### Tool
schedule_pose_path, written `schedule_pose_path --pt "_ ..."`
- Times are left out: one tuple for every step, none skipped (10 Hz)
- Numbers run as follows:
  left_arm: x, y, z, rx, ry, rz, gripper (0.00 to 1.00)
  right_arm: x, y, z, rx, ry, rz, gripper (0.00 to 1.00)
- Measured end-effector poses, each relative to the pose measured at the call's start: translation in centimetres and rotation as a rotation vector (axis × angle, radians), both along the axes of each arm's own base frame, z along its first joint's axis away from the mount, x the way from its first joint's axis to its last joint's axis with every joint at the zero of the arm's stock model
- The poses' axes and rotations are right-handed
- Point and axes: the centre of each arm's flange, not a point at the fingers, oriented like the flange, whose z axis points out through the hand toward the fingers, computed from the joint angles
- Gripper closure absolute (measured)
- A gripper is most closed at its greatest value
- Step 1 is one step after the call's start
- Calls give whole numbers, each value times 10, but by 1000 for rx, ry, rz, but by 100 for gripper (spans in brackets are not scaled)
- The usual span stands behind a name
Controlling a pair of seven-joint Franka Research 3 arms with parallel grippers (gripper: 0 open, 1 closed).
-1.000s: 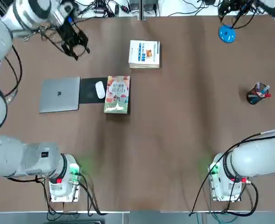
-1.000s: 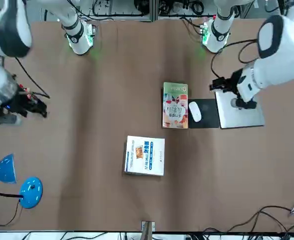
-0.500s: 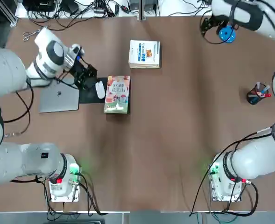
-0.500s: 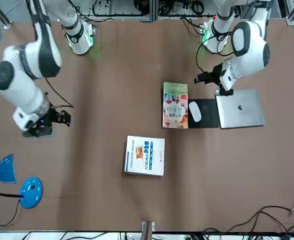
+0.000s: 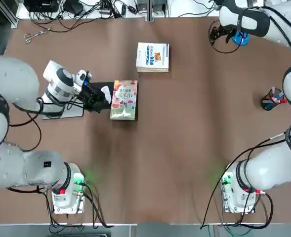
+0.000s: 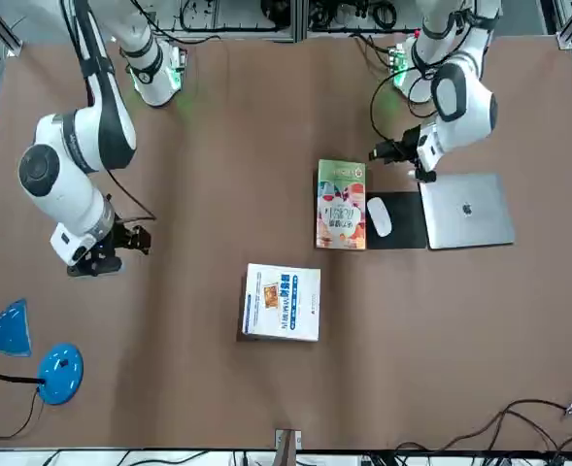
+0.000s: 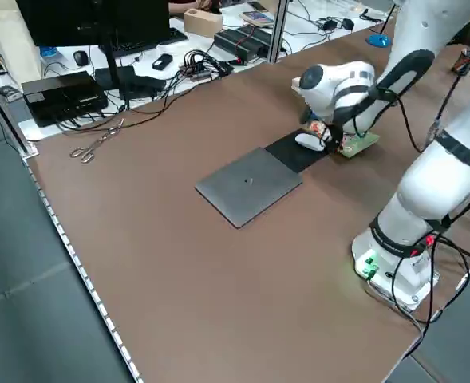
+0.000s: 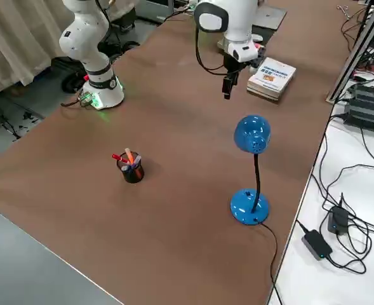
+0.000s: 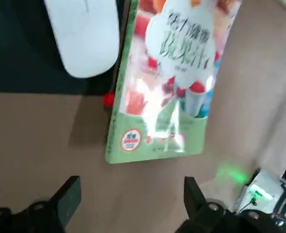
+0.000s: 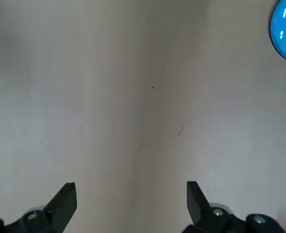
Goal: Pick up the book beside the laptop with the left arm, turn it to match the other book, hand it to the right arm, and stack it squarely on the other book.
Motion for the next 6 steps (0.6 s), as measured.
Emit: schedule_pose_path --pt "-6 0 -20 -22 0 -13 6 0 -3 0 -1 4 -6 0" --pt "-10 1 -34 -27 8 -23 6 1 -11 -1 -2 5 -19 0" --pt "-11 0 -41 -32 23 -25 6 2 -20 -2 -4 6 -32 0" --pt "-11 -1 -46 -36 32 -24 6 3 -24 -3 -4 6 -38 0" --pt "-8 -3 -48 -40 32 -24 6 3 -25 -3 -4 6 -38 0" --pt "-5 -5 -48 -46 25 -25 6 3 -25 -3 -5 7 -40 0"
